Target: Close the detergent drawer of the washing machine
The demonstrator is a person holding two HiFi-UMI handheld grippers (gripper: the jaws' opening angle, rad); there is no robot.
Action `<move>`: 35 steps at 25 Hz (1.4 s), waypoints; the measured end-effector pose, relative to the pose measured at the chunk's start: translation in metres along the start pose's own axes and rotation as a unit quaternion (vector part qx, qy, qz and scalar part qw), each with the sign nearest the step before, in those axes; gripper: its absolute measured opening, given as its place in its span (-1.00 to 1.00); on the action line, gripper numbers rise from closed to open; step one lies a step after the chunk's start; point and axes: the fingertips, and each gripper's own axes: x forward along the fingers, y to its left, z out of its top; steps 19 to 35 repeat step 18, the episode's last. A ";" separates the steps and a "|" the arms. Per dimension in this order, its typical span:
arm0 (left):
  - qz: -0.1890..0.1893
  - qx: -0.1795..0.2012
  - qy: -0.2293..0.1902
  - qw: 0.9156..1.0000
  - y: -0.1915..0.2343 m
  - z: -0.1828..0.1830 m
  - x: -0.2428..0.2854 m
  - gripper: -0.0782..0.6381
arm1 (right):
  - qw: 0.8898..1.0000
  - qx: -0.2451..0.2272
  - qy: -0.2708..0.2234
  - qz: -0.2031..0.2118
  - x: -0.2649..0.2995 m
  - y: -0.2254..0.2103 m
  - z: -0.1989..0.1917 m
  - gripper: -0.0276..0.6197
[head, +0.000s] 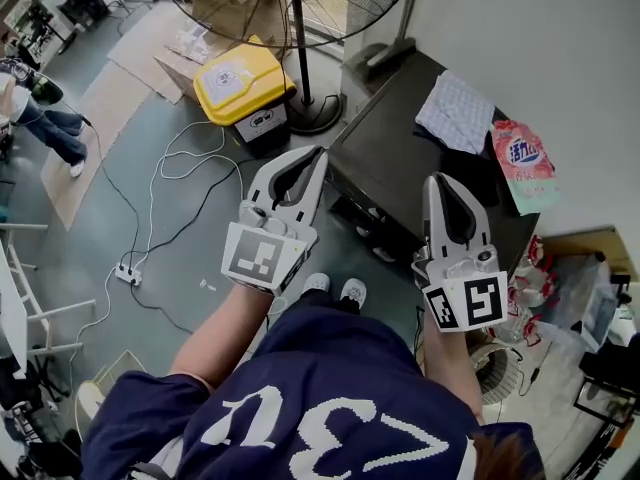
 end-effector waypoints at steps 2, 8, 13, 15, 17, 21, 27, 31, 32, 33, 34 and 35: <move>0.000 0.002 0.014 1.000 -0.001 -0.004 0.000 -0.71 | 1.000 -0.001 0.000 -0.002 0.000 -0.001 0.001 -0.87; 0.006 -0.001 -0.003 1.000 -0.005 0.001 0.007 -0.71 | 1.000 -0.002 -0.003 -0.005 0.001 -0.006 0.003 -0.87; 0.010 -0.001 -0.002 1.000 -0.006 0.001 0.007 -0.71 | 1.000 -0.002 -0.006 -0.007 0.002 -0.007 0.004 -0.87; 0.012 -0.002 -0.001 1.000 -0.006 0.000 0.008 -0.71 | 1.000 -0.002 -0.007 -0.007 0.002 -0.008 0.004 -0.87; 0.014 -0.001 -0.001 1.000 -0.007 -0.001 0.010 -0.71 | 1.000 0.000 -0.008 -0.007 0.002 -0.010 0.004 -0.87; 0.015 0.000 -0.002 1.000 -0.008 -0.001 0.011 -0.71 | 1.000 0.000 -0.008 -0.006 0.002 -0.012 0.004 -0.87; 0.015 0.000 -0.002 1.000 -0.008 -0.001 0.011 -0.71 | 1.000 0.000 -0.008 -0.006 0.002 -0.012 0.004 -0.87; 0.015 0.000 -0.002 1.000 -0.008 -0.001 0.011 -0.71 | 1.000 0.000 -0.008 -0.006 0.002 -0.012 0.004 -0.87; 0.015 0.000 -0.002 1.000 -0.008 -0.001 0.011 -0.71 | 1.000 0.000 -0.008 -0.006 0.002 -0.012 0.004 -0.87; 0.015 0.000 -0.002 1.000 -0.008 -0.001 0.011 -0.71 | 1.000 0.000 -0.008 -0.006 0.002 -0.012 0.004 -0.87; 0.015 0.000 -0.002 1.000 -0.008 -0.001 0.011 -0.71 | 1.000 0.000 -0.008 -0.006 0.002 -0.012 0.004 -0.87; 0.015 0.000 -0.002 1.000 -0.008 -0.001 0.011 -0.71 | 1.000 0.000 -0.008 -0.006 0.002 -0.012 0.004 -0.87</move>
